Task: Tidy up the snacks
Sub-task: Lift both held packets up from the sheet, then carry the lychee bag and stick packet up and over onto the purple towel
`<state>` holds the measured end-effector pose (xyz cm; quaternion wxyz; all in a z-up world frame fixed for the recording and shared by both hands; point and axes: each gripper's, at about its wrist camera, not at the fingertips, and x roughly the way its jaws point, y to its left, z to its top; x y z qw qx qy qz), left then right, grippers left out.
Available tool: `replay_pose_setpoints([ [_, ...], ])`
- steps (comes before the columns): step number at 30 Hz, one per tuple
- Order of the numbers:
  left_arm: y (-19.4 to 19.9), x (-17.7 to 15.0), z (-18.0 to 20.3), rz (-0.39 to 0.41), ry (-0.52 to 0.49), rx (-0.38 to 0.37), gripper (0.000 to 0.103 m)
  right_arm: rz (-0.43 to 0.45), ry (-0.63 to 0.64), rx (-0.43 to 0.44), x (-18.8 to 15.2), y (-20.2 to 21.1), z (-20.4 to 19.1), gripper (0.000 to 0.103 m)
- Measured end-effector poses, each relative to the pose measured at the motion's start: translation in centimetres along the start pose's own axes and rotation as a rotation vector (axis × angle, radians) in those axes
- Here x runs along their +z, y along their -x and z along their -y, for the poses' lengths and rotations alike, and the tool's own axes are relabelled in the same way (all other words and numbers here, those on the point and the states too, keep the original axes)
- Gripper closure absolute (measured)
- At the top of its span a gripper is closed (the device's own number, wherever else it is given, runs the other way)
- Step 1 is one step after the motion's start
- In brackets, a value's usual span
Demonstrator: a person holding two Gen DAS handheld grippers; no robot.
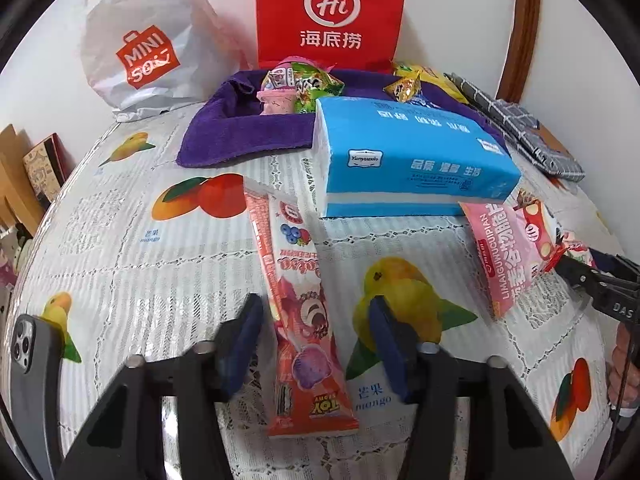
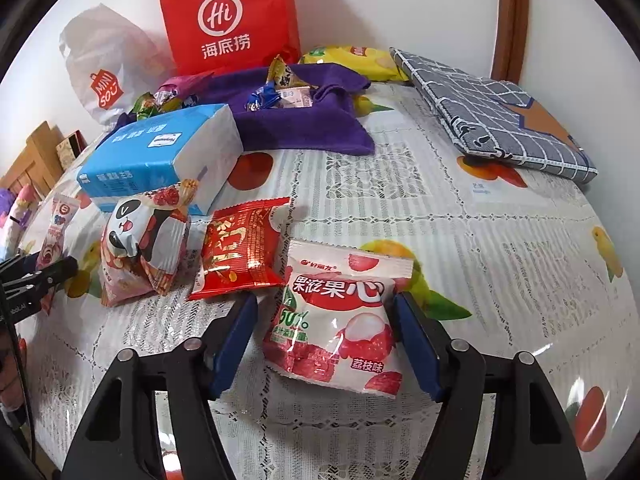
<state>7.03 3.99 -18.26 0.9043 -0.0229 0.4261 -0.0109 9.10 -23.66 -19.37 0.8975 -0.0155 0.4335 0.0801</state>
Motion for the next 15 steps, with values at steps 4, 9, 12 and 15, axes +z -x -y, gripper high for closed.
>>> replay_pose_setpoints([
  [4,0.5,-0.2,-0.6,-0.017,0.014,-0.034,0.084,0.005,-0.022,-0.019,0.2,0.0,0.6,0.05],
  [9,1.8,0.6,-1.2,-0.026,0.038,-0.08,0.084,-0.01,-0.059,-0.035,0.8,0.3,1.3,0.058],
  [12,2.7,1.4,-1.3,-0.022,0.041,-0.092,0.084,0.002,-0.086,-0.028,1.1,1.2,1.8,0.059],
  [15,3.7,2.4,-1.3,-0.002,0.037,-0.099,0.084,0.017,-0.089,-0.034,1.5,2.2,2.0,0.059],
])
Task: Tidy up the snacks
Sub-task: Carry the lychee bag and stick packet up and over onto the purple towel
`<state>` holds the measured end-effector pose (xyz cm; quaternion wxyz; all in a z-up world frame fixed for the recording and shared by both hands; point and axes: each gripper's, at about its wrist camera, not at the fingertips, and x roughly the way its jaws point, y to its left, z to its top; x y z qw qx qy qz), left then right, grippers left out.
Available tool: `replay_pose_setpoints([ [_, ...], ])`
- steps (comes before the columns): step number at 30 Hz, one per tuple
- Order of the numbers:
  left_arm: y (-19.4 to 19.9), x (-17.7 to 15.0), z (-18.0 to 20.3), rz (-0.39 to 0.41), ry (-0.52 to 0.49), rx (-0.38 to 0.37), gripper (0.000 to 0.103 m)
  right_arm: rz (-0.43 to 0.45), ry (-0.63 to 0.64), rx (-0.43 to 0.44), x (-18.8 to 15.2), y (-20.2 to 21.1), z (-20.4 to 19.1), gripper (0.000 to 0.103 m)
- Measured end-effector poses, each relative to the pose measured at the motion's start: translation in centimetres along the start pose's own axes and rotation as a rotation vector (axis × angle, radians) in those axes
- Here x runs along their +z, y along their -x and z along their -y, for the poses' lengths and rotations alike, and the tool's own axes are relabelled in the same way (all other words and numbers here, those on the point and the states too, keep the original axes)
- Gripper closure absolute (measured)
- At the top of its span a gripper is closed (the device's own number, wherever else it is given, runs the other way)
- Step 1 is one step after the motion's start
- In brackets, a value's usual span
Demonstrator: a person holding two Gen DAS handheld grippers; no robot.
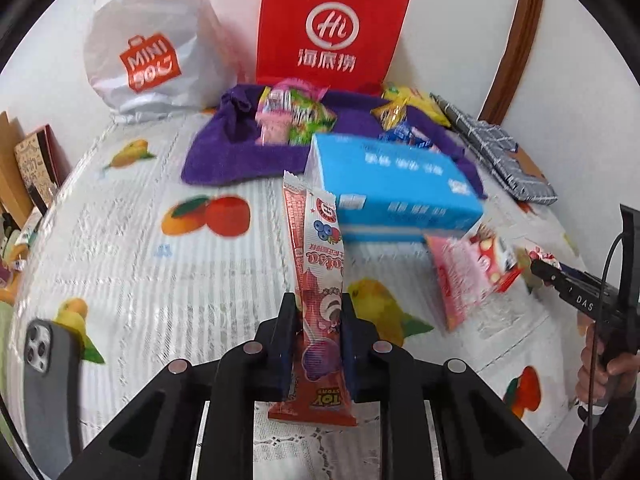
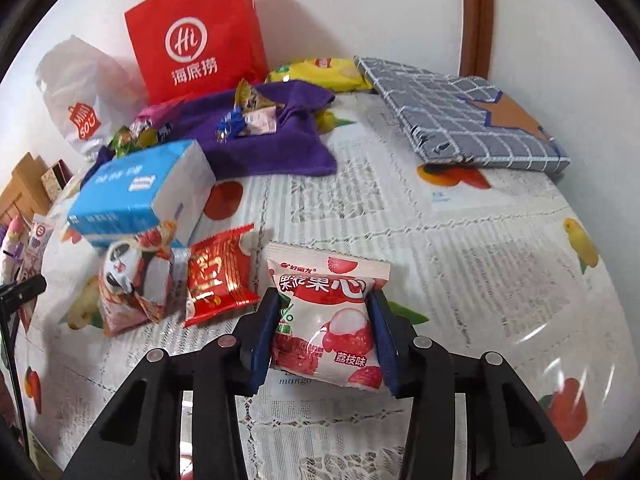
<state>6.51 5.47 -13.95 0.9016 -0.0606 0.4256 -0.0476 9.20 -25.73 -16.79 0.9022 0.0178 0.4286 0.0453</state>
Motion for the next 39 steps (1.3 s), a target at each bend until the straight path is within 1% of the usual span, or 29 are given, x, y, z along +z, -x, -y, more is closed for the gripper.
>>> replay_pose_setpoints([
  [2,0.7,0.9,0.2,0.014,-0.003,-0.003,0.084,0.013,0.004,0.0,0.5,0.7,0.0,0.059],
  [5,1.3,2.8,0.5,0.028,-0.008,0.013,0.084,0.045,0.02,0.01,1.9,2.0,-0.3,0.059],
  [8,1.6,5.1,0.6,0.048,-0.003,0.024,0.084,0.088,0.035,0.018,4.2,2.9,-0.9,0.059],
  [11,1.7,7.3,0.6,0.05,0.005,0.024,0.084,0.123,0.052,0.025,7.0,3.2,-2.1,0.059],
  [17,2.2,12.1,0.2,0.074,0.01,0.075,0.084,0.164,0.089,0.039,12.4,2.7,-4.6,0.059],
  [21,1.6,15.3,-0.5,0.086,0.028,0.105,0.084,0.181,0.089,0.079,16.3,1.6,-6.0,0.059],
  [25,0.6,18.0,-1.3,0.1,0.056,0.094,0.084,0.184,0.077,0.101,19.0,0.2,-7.1,0.059],
  [29,-0.7,20.0,-1.4,0.102,0.06,0.08,0.084,0.187,0.074,0.109,21.5,-1.4,-8.1,0.059],
  [36,-3.5,23.5,-2.1,0.086,0.099,0.044,0.084,0.179,0.08,0.112,24.0,-4.0,-8.5,0.059],
  [39,-4.7,24.5,-2.5,0.085,0.096,0.043,0.084,0.17,0.089,0.112,24.3,-5.7,-8.5,0.059],
])
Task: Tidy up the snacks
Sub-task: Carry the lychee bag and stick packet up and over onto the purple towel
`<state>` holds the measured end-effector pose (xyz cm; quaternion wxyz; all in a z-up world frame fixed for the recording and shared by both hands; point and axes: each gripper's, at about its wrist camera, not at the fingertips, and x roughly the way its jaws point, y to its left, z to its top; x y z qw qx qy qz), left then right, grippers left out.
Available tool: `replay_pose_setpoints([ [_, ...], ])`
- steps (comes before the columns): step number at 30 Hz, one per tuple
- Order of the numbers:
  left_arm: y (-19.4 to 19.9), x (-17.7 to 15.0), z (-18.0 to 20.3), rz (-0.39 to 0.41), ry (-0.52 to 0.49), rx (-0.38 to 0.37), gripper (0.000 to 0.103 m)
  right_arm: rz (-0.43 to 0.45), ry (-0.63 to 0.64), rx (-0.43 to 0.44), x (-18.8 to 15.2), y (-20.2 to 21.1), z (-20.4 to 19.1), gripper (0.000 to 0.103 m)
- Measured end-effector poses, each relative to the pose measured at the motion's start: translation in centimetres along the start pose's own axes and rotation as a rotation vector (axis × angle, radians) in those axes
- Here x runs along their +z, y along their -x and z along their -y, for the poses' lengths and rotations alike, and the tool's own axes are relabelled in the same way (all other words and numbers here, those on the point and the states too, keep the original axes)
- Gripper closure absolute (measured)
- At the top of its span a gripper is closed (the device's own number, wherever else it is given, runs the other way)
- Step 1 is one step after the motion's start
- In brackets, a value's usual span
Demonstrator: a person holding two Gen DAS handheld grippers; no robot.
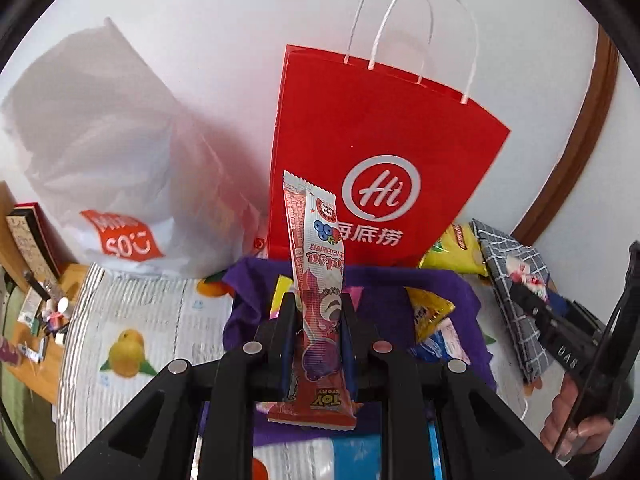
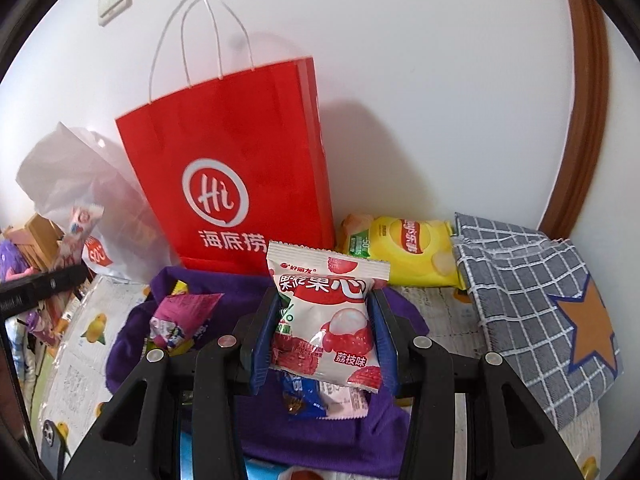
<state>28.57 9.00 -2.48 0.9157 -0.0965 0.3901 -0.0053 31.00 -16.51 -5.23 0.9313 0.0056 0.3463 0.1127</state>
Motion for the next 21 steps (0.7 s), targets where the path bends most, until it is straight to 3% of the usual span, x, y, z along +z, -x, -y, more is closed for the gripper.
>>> replay_pose_setpoints([
  [3,-1.7,-0.1,-0.5,-0.008,0.006,0.007,0.084,-0.061,-0.005,-0.006,-0.8,-2.7,0.4,0.059],
  [6,-3.8,-0.1,-1.4,-0.07,0.031,0.034,0.084,-0.108,0.019,-0.026,-1.2,-4.5,0.7,0.059],
  [13,-3.9,-0.2,-2.7,-0.08,0.056,0.042,0.084,-0.168,0.063,-0.017,-1.9,-6.1,0.7,0.059],
  [21,-4.6,-0.6,-1.0,-0.107,0.017,-0.022,0.084,-0.194,0.116,-0.014,-2.2,-6.6,-0.1,0.059],
])
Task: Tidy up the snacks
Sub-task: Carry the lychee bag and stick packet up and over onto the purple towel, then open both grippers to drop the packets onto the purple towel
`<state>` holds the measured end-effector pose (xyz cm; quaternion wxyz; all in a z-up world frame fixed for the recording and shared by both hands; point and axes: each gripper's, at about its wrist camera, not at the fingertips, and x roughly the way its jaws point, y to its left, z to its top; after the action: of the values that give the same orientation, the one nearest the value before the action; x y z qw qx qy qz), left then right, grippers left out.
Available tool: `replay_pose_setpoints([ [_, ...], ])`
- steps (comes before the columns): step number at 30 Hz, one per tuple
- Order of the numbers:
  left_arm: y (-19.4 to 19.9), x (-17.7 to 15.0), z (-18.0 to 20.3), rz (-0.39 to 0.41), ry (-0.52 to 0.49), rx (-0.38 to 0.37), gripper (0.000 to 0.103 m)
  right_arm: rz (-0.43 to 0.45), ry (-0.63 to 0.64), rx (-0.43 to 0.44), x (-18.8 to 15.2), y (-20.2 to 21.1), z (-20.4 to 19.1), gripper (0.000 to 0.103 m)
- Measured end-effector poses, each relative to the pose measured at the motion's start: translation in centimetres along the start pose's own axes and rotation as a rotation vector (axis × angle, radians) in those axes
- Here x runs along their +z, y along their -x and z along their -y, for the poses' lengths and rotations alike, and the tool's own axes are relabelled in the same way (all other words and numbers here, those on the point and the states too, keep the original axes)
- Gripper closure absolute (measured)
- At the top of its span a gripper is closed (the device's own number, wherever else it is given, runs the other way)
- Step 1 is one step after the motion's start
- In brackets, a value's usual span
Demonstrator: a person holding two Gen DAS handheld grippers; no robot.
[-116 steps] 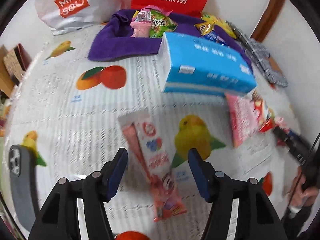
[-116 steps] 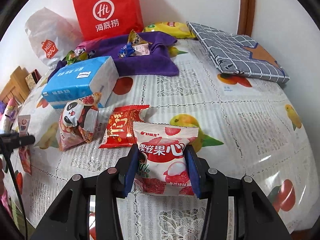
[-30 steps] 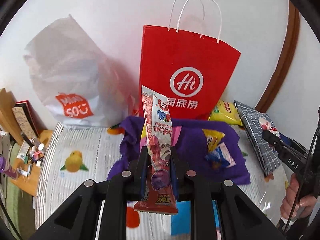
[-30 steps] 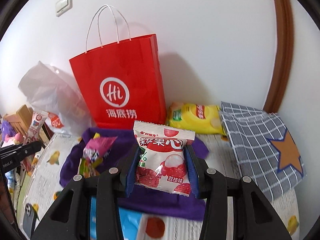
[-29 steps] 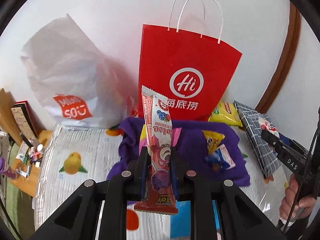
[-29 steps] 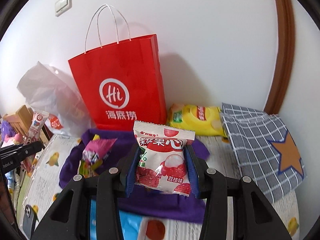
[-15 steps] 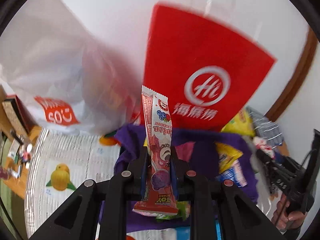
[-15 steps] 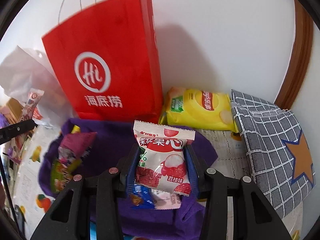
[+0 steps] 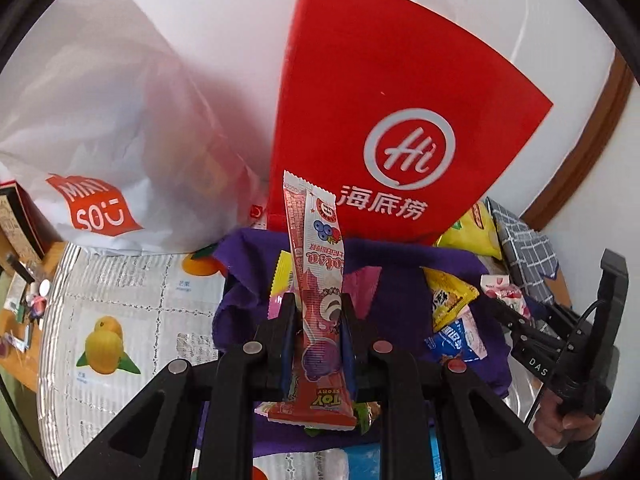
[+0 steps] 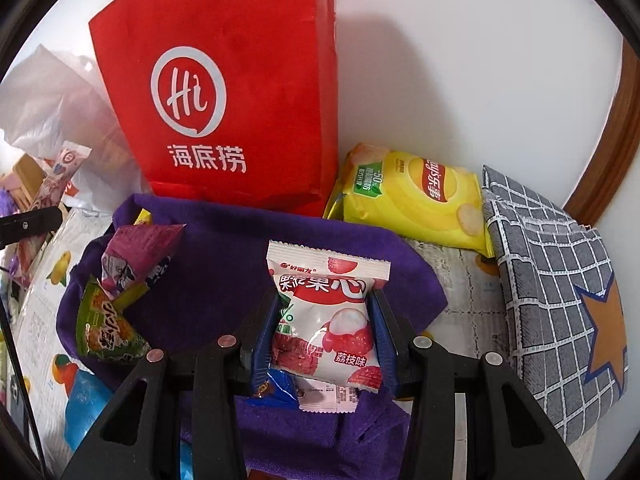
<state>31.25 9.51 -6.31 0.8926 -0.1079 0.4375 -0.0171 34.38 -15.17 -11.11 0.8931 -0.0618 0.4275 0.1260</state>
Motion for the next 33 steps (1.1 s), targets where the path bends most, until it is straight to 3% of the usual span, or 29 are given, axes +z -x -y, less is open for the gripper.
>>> replay_pose_setpoints([
  [4,-0.1,0.0,0.0,-0.003,-0.004,-0.004,0.084,-0.011,0.012,-0.005,0.0,0.1,0.1,0.059],
  [7,-0.7,-0.1,-0.4,-0.024,0.004,0.011,0.084,-0.028,0.0,0.037,-0.1,-0.2,0.4,0.059],
  [13,-4.5,-0.9,-0.3,-0.135,0.008,0.039,0.084,-0.068,0.008,0.069,-0.6,-1.2,-0.4,0.059],
  [21,-4.8,-1.1,-0.5,-0.149,0.012,0.069,0.083,-0.078,0.028,0.094,-1.0,-2.1,-1.4,0.055],
  [28,-5.0,-1.2,-0.4,-0.167,0.015,0.054,0.082,-0.081,0.074,0.064,-1.3,-1.9,-2.2,0.049],
  [33,-4.4,-1.2,0.5,-0.162,-0.01,0.008,0.076,-0.033,0.078,0.069,-1.0,-0.3,-2.3,0.031],
])
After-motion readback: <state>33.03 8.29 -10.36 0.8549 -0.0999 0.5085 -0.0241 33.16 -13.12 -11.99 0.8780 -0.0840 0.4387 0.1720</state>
